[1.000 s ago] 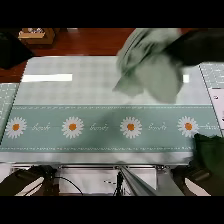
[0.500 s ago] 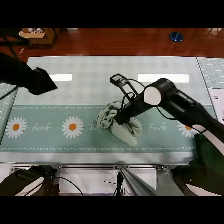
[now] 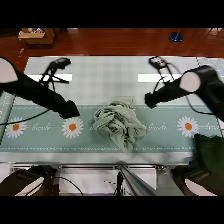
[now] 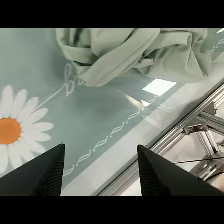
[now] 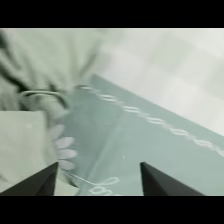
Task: Fold the shirts.
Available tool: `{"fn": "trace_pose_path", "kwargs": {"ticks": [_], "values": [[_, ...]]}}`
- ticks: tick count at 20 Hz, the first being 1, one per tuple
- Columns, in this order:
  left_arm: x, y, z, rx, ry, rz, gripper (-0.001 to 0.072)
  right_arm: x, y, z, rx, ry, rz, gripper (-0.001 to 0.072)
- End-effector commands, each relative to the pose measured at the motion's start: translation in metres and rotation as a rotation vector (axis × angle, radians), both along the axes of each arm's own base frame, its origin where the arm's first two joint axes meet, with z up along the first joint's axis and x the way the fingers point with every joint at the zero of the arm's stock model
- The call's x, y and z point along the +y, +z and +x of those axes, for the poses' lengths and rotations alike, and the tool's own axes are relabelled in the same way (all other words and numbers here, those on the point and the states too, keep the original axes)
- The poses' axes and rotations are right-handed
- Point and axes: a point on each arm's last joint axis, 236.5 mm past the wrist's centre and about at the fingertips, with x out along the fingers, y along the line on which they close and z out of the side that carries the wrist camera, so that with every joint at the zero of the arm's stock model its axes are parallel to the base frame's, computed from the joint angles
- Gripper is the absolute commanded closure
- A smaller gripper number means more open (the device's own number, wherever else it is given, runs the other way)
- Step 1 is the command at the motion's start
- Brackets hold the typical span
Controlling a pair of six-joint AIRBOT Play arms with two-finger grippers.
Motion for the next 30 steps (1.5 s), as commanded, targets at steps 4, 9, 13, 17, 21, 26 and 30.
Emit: {"fn": "trace_pose_path", "kwargs": {"ticks": [4,9,13,17,21,26,30], "values": [[-0.017,-0.094,-0.014,0.084,0.115,-0.096,-0.0013,-0.047,0.002,-0.011,0.107,-0.125,0.190,0.0124],[-0.042,-0.120,-0.018,0.130,0.076,-0.218,-0.0013,-0.027,-0.040,-0.048,0.235,-0.065,0.277,0.0132],[-0.052,-0.130,-0.001,0.108,0.113,-0.262,-0.0013,0.005,-0.048,-0.067,0.282,-0.005,0.425,0.0137],[-0.059,-0.141,-0.001,0.139,0.108,-0.291,-0.0013,0.006,-0.068,-0.088,0.342,0.001,0.427,0.0137],[-0.070,-0.151,0.002,0.191,0.151,-0.335,0.0015,0.005,-0.095,-0.106,0.388,-0.037,0.423,0.0136],[-0.075,-0.161,-0.004,0.245,0.160,-0.341,0.0631,0.018,-0.109,-0.113,0.395,-0.075,0.464,0.0136],[-0.078,-0.156,-0.013,0.280,0.132,-0.358,0.0681,0.034,-0.124,-0.100,0.314,-0.077,0.421,0.0136]]}}
